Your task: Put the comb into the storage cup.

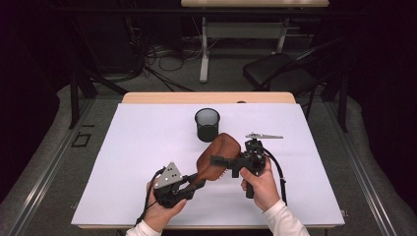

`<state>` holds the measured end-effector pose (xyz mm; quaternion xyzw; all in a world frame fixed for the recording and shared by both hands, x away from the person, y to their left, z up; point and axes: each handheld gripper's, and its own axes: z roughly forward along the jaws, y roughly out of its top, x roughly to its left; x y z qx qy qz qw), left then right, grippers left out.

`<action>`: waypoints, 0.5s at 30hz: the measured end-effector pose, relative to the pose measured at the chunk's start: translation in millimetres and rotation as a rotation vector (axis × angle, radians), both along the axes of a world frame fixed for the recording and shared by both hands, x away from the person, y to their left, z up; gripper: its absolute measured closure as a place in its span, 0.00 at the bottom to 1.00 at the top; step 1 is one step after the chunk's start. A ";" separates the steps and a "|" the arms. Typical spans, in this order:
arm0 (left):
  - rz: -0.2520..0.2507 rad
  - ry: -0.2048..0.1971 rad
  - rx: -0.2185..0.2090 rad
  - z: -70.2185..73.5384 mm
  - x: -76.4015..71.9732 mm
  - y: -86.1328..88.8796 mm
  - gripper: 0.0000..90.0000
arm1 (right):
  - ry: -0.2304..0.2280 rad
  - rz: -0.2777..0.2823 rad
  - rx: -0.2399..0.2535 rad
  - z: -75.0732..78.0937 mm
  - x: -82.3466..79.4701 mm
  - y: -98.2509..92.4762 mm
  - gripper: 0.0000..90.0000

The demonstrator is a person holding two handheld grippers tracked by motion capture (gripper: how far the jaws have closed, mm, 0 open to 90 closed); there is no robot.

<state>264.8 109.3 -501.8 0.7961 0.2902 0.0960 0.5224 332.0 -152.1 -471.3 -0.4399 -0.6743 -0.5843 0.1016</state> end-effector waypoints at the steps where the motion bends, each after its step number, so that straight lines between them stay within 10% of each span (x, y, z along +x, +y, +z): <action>1: 0.000 0.002 0.001 -0.9 0.2 -0.2 0.80 | 0.005 0.001 0.005 -0.9 0.6 -0.4 0.16; 15: -0.011 0.029 0.024 -11.4 3.3 -2.9 0.80 | 0.042 0.004 0.011 -7.9 3.1 -3.8 0.16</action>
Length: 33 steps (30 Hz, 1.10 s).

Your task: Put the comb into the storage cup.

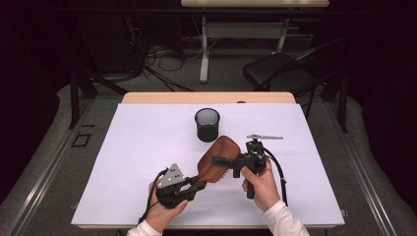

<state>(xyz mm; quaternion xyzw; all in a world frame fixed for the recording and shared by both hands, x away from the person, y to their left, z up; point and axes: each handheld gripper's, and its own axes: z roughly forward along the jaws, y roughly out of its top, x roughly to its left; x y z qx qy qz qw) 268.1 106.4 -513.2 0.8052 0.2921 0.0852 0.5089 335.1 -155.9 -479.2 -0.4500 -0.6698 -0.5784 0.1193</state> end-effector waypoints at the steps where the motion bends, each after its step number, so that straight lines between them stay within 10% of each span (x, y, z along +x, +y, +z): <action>1: -0.001 0.002 0.001 -0.6 0.1 -0.1 0.80 | -0.003 0.001 -0.003 -0.4 0.0 0.1 0.17; 33: -0.016 0.009 0.041 -6.8 1.9 -1.8 0.80 | 0.034 -0.011 0.018 -8.1 3.0 -10.8 0.47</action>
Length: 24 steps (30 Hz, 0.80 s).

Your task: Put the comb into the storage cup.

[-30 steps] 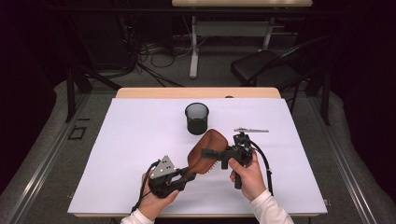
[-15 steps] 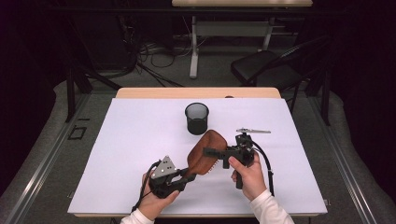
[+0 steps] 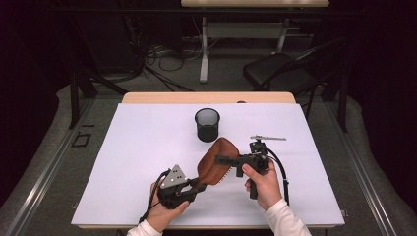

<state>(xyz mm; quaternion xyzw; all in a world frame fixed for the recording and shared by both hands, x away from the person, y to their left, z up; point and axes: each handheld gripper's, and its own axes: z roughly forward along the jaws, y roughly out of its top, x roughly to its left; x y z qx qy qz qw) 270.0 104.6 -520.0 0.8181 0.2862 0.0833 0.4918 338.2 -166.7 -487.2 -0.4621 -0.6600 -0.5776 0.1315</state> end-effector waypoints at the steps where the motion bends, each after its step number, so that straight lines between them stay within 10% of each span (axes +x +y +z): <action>1: -0.001 0.000 -0.002 -0.1 0.0 -0.1 0.80 | -0.001 -0.001 0.006 -0.3 0.1 -0.6 0.47; 24: -0.014 -0.002 0.016 -1.9 0.4 -1.4 0.80 | 0.012 0.003 0.032 -1.2 -2.2 -1.0 0.50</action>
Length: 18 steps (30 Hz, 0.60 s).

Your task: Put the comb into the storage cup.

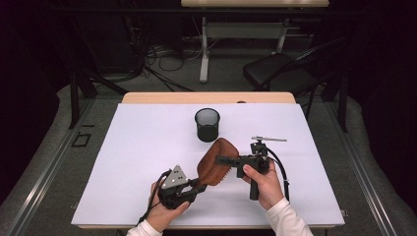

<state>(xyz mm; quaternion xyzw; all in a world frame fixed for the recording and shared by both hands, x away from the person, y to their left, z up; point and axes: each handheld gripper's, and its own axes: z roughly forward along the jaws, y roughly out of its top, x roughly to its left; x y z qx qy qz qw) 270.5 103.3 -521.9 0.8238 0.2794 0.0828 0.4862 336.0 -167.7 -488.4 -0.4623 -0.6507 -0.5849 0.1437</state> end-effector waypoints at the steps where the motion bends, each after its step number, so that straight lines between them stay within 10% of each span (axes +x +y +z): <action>1: 0.000 0.000 0.003 -0.2 -0.2 -0.5 0.80 | 0.005 0.001 -0.005 0.2 -0.1 -0.7 0.50; 18: -0.010 0.001 0.017 -2.7 -0.6 -2.0 0.80 | 0.088 0.013 0.007 -3.1 2.8 -5.1 0.52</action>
